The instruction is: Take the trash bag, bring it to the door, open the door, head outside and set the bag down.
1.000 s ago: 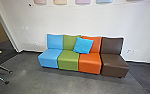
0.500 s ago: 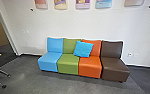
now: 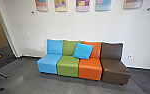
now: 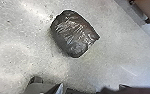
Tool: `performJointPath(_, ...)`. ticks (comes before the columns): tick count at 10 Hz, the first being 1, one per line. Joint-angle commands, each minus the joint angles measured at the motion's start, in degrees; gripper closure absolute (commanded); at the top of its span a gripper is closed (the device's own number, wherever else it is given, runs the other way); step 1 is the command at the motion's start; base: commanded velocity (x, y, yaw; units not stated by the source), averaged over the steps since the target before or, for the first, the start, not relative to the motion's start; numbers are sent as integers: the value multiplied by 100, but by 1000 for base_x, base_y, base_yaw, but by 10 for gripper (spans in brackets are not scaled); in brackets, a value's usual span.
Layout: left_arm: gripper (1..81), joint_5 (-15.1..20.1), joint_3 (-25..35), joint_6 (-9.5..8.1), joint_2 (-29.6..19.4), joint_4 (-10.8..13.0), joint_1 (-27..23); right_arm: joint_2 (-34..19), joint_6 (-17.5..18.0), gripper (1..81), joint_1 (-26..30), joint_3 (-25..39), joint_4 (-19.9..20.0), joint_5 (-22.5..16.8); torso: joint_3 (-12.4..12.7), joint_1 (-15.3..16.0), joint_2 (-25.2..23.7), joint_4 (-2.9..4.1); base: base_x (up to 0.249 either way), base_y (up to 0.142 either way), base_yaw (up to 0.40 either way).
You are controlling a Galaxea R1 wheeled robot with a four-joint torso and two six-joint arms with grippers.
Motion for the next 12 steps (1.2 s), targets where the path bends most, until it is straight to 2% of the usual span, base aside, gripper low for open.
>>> performJointPath(1, 10, 668, 2, 11, -236, -109, -746, -496, -4, 10, 452, 221, 145, -290, -429, 363, -564, 0, 0, 0, 0)
performJointPath(4, 10, 739, -103, 11, -236, -101, -808, -655, -4, 10, 680, 317, 206, -290, -881, 737, -1152, 0, 0, 0, 0)
performJointPath(6, 10, 791, -445, 11, -88, -118, -922, -716, -4, 10, 786, 388, 232, -317, -1212, 990, -1552, 0, 0, 0, 0)
performJointPath(8, 10, 1018, -830, 11, 114, -127, -1115, -769, -4, 10, 786, 467, 233, -317, -1527, 1233, -1933, 0, 0, 0, 0)
performJointPath(9, 10, 1081, -937, 11, 202, -152, -1212, -795, -4, 10, 769, 511, 233, -317, -1204, 1362, -2134, 0, 0, 0, 0)
performJointPath(10, 10, 1116, -930, 11, 256, -223, -1308, -813, -4, 10, 769, 537, 233, -316, -1337, 1829, -2862, 0, 0, 0, 0)
performJointPath(11, 10, 1240, -929, 11, 335, -259, -1414, -831, -4, 10, 769, 573, 242, -308, -1396, 1550, -2409, 0, 0, 0, 0)
performJointPath(12, 10, 1284, -947, 11, 405, -355, -1476, -831, 5, 10, 769, 608, 250, -308, -1447, 1650, -2573, 0, 0, 0, 0)
